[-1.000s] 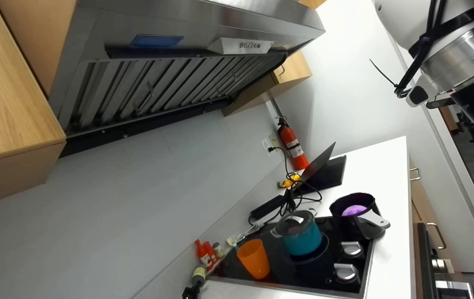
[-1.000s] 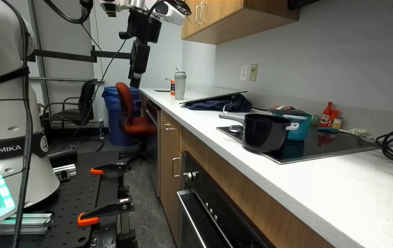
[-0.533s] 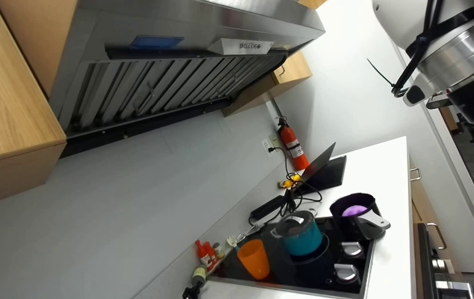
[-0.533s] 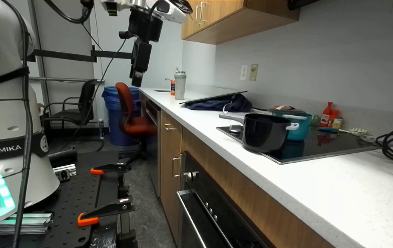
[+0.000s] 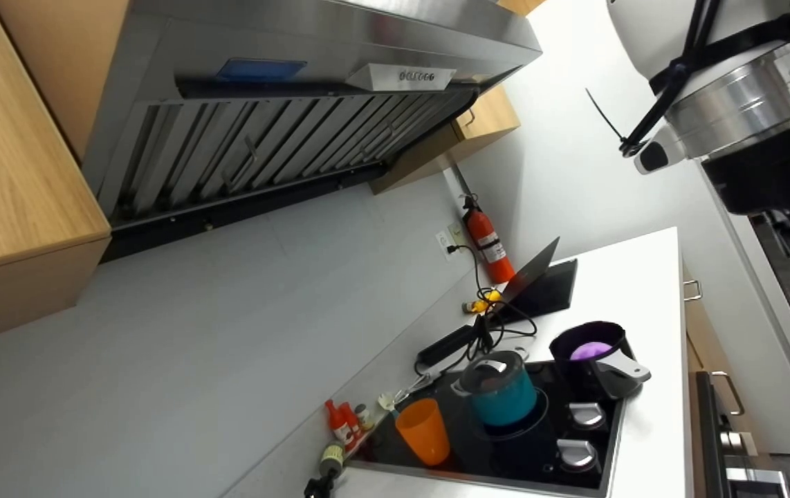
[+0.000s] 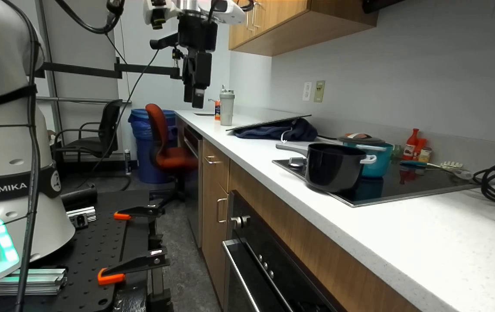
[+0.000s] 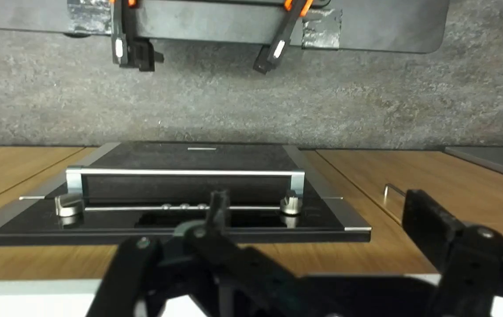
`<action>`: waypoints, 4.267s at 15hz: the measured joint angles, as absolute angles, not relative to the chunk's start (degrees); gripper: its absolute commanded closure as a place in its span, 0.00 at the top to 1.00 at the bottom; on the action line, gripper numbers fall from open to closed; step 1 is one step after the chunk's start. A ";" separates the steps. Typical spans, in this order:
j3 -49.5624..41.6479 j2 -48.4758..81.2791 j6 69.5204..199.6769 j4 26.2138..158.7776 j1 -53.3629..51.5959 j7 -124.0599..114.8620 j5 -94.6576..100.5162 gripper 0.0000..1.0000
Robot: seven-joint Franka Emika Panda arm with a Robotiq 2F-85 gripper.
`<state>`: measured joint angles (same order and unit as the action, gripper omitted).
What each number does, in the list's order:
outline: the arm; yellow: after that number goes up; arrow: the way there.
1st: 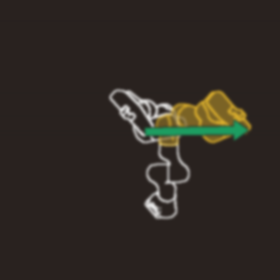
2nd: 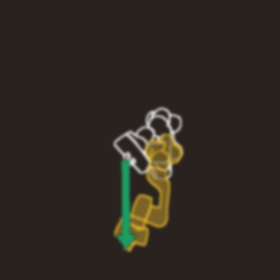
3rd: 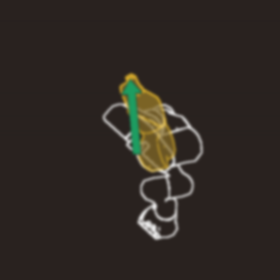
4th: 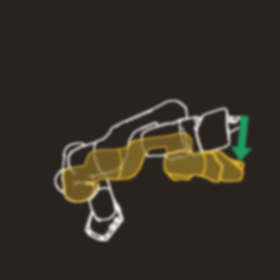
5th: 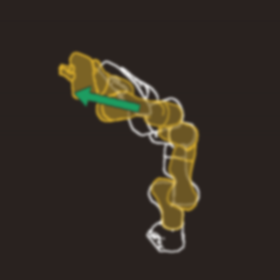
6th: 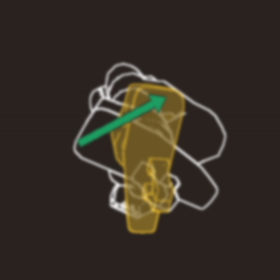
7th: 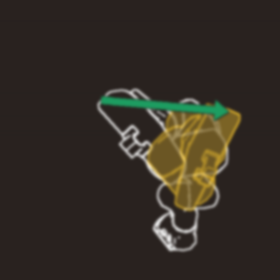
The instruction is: Take the lid on the blue pot and place it on the black pot
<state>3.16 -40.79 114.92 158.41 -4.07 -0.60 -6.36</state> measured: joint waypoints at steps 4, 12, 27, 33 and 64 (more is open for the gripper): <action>4.74 -39.68 122.50 157.50 -3.96 -2.32 -3.11 1.00; 6.68 -38.12 130.64 154.83 -1.83 -5.92 2.52 1.00; 6.73 -37.75 130.95 154.12 -1.79 -5.95 2.53 1.00; 6.71 -33.23 134.95 149.83 -1.35 -5.95 4.31 1.00; 1.46 2.74 152.56 125.19 2.60 -8.97 15.84 1.00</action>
<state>1.46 2.74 152.56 125.19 2.60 -8.97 15.84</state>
